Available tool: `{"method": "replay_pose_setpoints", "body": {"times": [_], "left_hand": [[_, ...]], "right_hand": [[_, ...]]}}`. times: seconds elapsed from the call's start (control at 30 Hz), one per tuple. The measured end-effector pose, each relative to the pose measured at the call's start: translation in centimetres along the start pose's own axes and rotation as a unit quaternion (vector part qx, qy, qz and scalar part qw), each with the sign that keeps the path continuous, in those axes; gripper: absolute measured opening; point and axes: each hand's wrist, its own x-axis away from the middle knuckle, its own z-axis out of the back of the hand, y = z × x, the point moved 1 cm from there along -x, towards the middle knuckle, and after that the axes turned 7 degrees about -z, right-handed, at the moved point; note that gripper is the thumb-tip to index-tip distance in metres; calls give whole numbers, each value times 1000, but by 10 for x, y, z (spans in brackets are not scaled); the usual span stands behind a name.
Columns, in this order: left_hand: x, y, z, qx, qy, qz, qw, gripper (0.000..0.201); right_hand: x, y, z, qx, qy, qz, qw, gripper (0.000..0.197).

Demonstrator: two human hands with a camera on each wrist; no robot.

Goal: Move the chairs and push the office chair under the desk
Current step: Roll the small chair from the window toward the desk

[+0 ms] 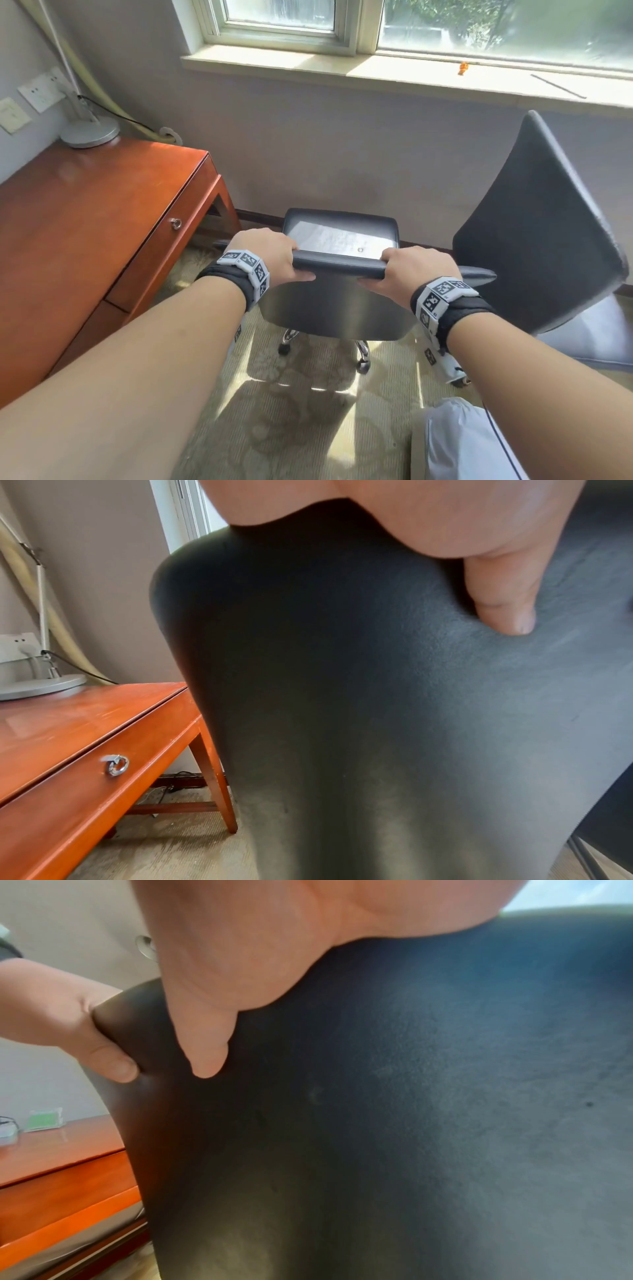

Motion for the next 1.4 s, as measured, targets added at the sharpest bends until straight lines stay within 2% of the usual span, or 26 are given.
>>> {"method": "replay_pose_setpoints", "body": {"times": [0.23, 0.5, 0.77, 0.97, 1.07, 1.17, 1.27, 1.33, 1.4], "left_hand": [[29, -10, -16, 10, 3, -12, 1000, 67], [84, -34, -34, 5, 14, -45, 999, 67], [141, -68, -52, 2, 20, -70, 997, 63], [172, -80, -60, 11, 26, -63, 998, 62], [185, -81, -64, 8, 54, -52, 997, 61], [200, -77, -68, 22, 76, -54, 995, 61], [212, -72, -66, 55, 68, -48, 995, 66], [218, -70, -62, 84, 37, -38, 995, 75], [224, -68, -58, 120, 0, -26, 992, 86]], "right_hand": [[36, -27, -7, 7, -1, -25, 1000, 61], [98, -70, -15, 14, 22, -55, 998, 64], [155, -125, -19, 11, 7, -71, 997, 61], [175, -147, -24, 2, 9, -71, 997, 62], [178, -151, -19, 6, 1, -68, 998, 64], [182, -146, -16, -32, -61, -42, 997, 72], [192, -130, -3, -189, -103, -33, 976, 72], [194, -115, 0, -217, -47, -72, 972, 61], [191, -93, -4, -150, 55, -178, 971, 43]]}}
